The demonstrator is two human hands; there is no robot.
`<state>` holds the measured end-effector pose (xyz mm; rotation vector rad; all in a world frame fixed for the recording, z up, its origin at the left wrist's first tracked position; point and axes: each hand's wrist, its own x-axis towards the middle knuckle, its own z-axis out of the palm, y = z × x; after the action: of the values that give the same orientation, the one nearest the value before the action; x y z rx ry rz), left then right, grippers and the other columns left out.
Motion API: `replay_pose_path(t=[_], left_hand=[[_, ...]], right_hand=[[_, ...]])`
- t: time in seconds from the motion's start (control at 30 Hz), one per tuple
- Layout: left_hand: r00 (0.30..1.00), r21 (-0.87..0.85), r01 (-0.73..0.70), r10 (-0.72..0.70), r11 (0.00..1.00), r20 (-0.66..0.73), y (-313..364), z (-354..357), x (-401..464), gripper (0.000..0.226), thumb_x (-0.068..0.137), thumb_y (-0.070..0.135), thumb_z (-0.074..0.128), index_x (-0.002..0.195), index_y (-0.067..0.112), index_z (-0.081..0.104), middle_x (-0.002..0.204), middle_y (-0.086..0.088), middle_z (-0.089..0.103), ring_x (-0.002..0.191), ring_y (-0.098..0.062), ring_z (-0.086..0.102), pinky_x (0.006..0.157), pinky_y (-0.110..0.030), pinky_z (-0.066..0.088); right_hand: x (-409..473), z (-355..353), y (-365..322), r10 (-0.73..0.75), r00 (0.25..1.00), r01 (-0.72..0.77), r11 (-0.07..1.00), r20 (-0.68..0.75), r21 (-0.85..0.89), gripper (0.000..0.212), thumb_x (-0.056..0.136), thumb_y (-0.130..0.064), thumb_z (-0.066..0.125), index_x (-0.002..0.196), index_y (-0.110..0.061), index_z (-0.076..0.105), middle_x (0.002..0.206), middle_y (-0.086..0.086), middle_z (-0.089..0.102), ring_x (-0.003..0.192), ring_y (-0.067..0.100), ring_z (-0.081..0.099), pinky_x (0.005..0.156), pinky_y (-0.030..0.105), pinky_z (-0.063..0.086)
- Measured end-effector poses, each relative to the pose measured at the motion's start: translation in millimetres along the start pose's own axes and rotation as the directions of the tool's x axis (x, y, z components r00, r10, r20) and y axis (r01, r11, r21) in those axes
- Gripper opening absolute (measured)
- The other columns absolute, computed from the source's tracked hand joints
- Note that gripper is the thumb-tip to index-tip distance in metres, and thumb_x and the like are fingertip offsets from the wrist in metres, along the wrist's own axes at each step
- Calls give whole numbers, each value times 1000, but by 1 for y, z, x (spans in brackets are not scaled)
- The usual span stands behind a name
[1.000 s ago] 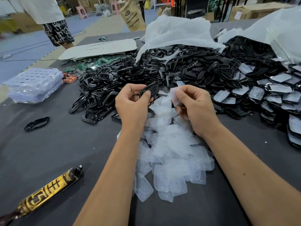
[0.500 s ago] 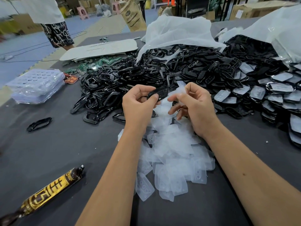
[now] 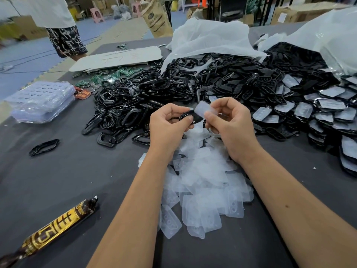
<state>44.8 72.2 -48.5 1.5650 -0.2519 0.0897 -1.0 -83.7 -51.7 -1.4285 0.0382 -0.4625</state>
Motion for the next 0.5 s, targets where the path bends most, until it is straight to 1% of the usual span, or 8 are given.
replay_pose_path(t=[0.07,0.1,0.2,0.27,0.33,0.4,0.43,0.5], left_hand=[[1000,-4,12,-11,1000,9,0,0,0,21,83,-5,78,89,14,75,82,-7,78,68,-20,75,60,-21,54],[1000,-9,19,-19,1000,15,0,0,0,20,84,-5,78,91,13,75,83,-8,78,69,-20,75,61,-21,55],[999,-49,49,-48,998,21,2,1,0,20,88,-7,73,93,12,77,85,-9,79,72,-20,76,63,-20,56],[997,-109,80,-78,991,26,4,2,0,18,94,-3,68,91,12,78,88,-12,78,74,-23,76,65,-21,58],[995,-160,103,-98,982,36,7,2,-1,23,101,7,62,88,12,80,92,-16,78,79,-26,76,66,-22,59],[993,-186,113,-106,976,44,8,3,-1,31,105,15,57,86,15,81,100,-21,76,85,-31,75,66,-24,59],[993,-190,113,-105,975,48,8,3,-1,34,106,17,55,86,17,82,103,-22,75,89,-35,75,67,-24,60],[993,-179,111,-102,978,54,7,3,0,35,107,18,54,86,20,83,103,-20,76,94,-38,75,69,-25,60]], right_hand=[[1,-1,1,-24,1000,25,999,8,-40,9,92,4,71,98,-3,71,75,-1,69,65,11,63,62,20,52],[1,-1,1,-33,999,34,998,11,-54,8,93,3,71,99,-3,74,74,-2,70,66,10,63,63,20,52],[1,-1,1,-36,999,37,998,10,-56,15,96,0,69,101,-9,80,76,5,73,69,12,65,63,22,53],[1,-1,1,-34,999,35,998,9,-53,16,96,1,69,103,-8,80,78,11,74,69,16,66,63,24,54],[1,0,2,-40,999,40,998,-5,-57,12,94,2,71,102,-4,78,76,11,74,66,18,68,60,26,54],[1,-1,3,-46,999,44,996,-24,-75,6,90,1,76,95,-2,74,72,9,73,62,20,70,56,27,54],[1,-1,3,-48,998,45,995,-31,-88,7,89,0,78,91,-3,72,70,9,73,61,21,70,55,28,55],[0,0,4,-52,998,48,992,-31,-120,9,88,-2,79,87,-5,71,68,10,72,60,23,71,54,29,55]])
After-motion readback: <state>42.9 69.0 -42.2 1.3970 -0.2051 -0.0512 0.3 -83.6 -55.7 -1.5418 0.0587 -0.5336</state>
